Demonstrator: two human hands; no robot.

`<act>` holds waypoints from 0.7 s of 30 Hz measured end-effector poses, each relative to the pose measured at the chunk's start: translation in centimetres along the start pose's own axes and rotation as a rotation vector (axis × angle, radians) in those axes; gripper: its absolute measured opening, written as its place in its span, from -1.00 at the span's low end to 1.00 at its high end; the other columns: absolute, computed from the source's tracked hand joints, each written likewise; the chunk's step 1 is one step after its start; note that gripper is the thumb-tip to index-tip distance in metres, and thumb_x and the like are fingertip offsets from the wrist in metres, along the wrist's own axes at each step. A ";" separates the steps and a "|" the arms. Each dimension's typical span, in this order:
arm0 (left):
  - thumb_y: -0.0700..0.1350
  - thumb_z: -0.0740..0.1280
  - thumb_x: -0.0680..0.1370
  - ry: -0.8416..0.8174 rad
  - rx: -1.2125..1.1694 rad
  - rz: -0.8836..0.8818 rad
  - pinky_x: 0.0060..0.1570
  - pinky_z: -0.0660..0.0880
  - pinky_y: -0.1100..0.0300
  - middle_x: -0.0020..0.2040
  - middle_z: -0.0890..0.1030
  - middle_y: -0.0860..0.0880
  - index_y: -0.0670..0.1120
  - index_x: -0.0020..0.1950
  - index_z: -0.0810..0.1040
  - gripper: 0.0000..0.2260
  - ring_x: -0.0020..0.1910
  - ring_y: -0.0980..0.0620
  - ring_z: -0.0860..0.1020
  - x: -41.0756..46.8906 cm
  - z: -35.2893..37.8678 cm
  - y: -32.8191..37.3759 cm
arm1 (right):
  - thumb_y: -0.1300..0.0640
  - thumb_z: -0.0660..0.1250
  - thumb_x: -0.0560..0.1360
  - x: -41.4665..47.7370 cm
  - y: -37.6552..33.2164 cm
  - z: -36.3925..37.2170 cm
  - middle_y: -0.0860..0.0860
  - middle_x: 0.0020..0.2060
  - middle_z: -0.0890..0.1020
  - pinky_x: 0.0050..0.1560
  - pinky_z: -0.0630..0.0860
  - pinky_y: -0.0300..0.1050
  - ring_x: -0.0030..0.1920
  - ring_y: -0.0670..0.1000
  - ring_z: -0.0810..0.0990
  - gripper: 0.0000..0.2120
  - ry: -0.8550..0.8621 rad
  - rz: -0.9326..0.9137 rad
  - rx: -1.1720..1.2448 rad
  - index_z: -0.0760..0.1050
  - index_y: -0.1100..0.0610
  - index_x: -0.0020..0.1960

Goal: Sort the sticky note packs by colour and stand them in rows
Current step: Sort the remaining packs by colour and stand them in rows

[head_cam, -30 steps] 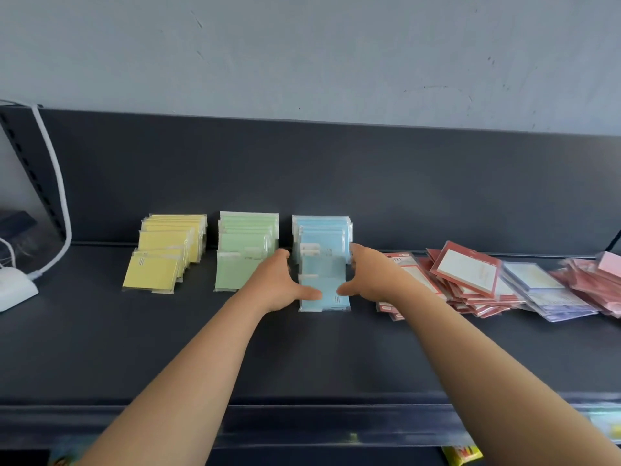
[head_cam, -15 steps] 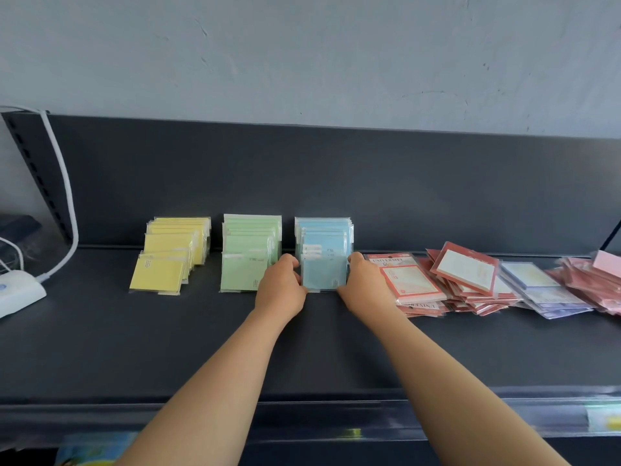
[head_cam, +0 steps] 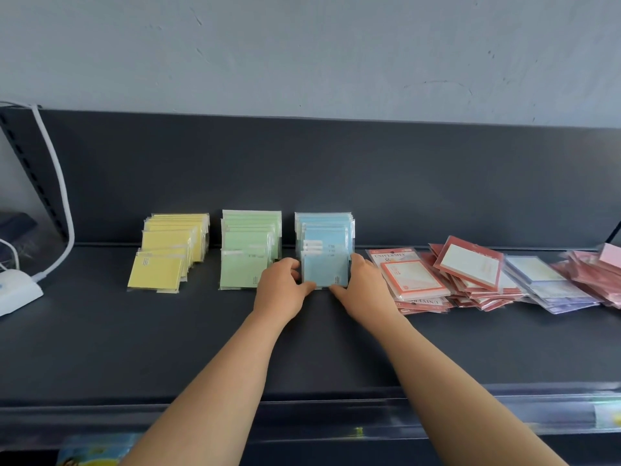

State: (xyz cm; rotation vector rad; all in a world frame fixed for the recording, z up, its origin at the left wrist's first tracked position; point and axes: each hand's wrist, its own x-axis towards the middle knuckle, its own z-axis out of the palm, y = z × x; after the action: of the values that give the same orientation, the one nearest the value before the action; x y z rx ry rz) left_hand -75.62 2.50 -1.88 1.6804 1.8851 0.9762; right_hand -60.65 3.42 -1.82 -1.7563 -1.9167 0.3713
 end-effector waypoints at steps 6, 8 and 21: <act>-0.02 0.39 0.53 0.032 0.013 0.036 0.05 0.44 0.18 0.21 0.53 -0.03 -0.11 0.36 0.43 -0.57 0.14 0.00 0.52 -0.5 -1.3 0.9 | 0.01 0.32 0.53 -1.0 -0.7 -2.3 0.10 0.17 0.51 -0.02 0.42 -0.09 0.13 0.11 0.51 -0.59 0.041 -0.049 -0.057 0.35 0.16 0.28; -0.03 0.36 0.55 0.081 0.035 0.104 0.03 0.45 0.17 0.19 0.53 -0.03 -0.09 0.33 0.45 -0.63 0.11 0.00 0.52 -1.0 -1.9 1.8 | 0.04 0.28 0.56 -1.9 -0.7 -3.7 0.09 0.23 0.50 0.07 0.42 -0.08 0.18 0.11 0.50 -0.62 0.069 -0.101 -0.070 0.39 0.18 0.31; 0.08 0.26 0.58 -0.226 0.058 0.070 -0.27 0.33 0.13 -0.14 0.56 -0.16 -0.19 0.00 0.52 -0.68 -0.05 -0.18 0.56 -4.1 3.6 9.7 | 0.08 0.14 0.59 -2.3 10.2 -10.4 0.04 0.26 0.51 0.35 0.21 0.04 0.35 0.10 0.35 -0.73 0.176 -0.007 -0.371 0.49 0.11 0.22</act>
State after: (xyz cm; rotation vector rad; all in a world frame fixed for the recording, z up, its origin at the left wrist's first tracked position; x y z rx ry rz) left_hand -65.80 -0.52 2.36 1.8173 1.7315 0.7283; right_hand -46.44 0.99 1.08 -1.9353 -1.9534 -0.1505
